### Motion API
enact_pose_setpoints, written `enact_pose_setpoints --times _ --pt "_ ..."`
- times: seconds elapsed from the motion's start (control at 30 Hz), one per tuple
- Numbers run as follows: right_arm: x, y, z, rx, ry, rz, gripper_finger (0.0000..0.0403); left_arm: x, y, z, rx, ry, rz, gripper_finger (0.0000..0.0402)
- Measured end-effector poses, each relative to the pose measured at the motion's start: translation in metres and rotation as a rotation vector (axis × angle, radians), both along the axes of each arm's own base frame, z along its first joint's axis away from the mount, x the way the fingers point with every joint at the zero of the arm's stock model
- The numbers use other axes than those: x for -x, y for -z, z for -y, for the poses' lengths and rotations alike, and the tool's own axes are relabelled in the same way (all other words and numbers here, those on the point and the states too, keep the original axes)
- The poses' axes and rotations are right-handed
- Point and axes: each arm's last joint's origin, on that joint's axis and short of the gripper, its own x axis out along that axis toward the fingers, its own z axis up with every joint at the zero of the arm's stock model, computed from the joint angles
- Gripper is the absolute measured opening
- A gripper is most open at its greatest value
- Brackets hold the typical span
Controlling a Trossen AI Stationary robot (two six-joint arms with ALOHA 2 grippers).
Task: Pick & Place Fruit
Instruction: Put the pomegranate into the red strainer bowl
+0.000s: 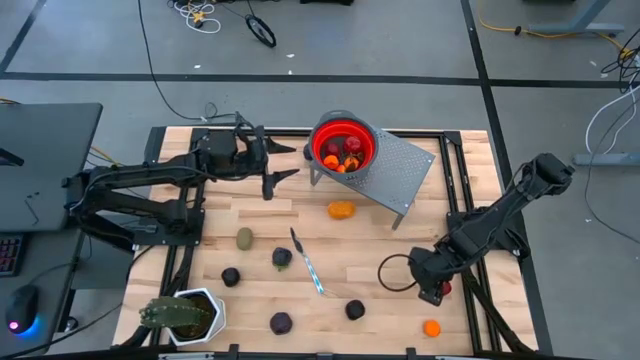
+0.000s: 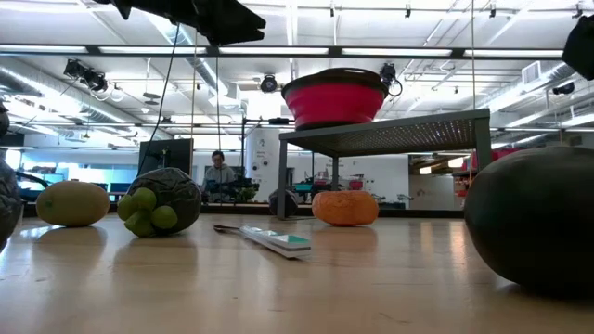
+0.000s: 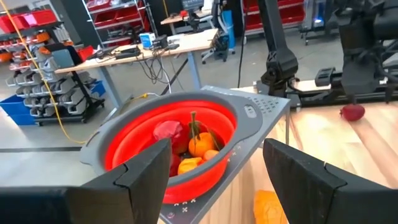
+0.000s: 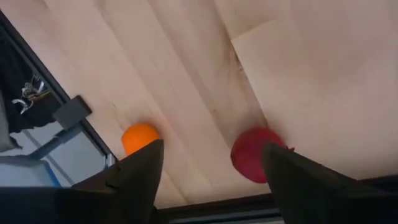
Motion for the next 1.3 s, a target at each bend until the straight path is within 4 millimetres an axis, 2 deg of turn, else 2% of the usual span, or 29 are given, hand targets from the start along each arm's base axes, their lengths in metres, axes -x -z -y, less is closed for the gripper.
enact_pose_setpoints --times 0.13,0.4,0.63,1.1,1.3 --pt "0.005 0.001 -0.006 0.006 0.018 -0.02 0.0306 0.0 0.0 0.0 -0.003 -0.001 -0.005 0.0261" --pt "0.026 0.022 -0.012 0.068 -0.045 -0.044 0.0309 0.0 0.0 -0.001 -0.012 -0.045 -0.007 0.0261" --pt "0.03 0.029 -0.015 0.124 -0.064 0.012 0.0309 0.0 0.0 -0.001 -0.012 -0.047 -0.005 0.0261" --pt "0.036 0.06 -0.031 0.222 -0.13 -0.133 0.0309 0.0 0.0 -0.001 -0.008 -0.047 -0.006 0.0261" --pt "0.037 0.066 -0.034 0.247 -0.103 -0.157 0.0303 0.0 0.0 -0.001 -0.007 -0.047 -0.006 0.0261"
